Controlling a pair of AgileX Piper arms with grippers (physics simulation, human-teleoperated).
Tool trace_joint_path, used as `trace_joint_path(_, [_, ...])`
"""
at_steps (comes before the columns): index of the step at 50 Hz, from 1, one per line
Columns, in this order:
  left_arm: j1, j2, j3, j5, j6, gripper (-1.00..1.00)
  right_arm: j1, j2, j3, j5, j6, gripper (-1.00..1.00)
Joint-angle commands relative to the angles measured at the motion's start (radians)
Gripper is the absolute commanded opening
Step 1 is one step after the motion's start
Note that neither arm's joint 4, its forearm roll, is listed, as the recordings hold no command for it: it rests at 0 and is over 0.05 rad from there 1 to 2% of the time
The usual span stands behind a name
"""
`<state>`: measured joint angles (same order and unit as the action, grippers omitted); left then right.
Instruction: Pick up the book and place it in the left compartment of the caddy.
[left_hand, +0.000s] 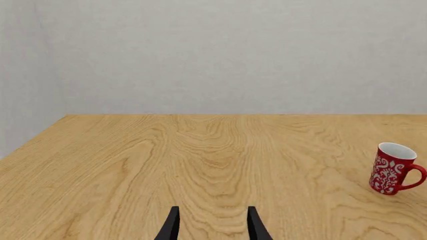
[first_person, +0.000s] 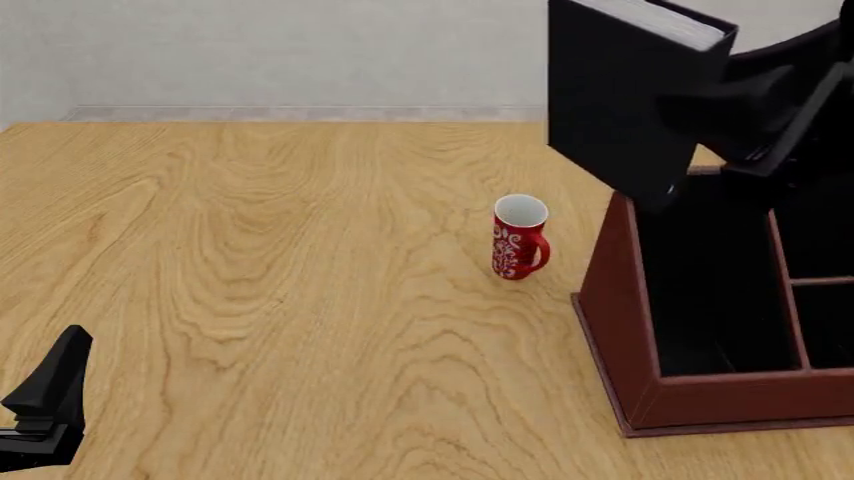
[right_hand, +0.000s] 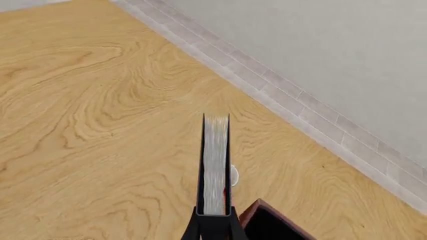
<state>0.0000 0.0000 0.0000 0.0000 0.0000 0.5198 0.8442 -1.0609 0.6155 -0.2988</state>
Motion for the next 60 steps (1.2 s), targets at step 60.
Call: trace_joint_path(60, [0.0,0.0,0.0,0.0,0.0,1.0,-0.322,-0.344,0.218,0.104,0.09,-1.0])
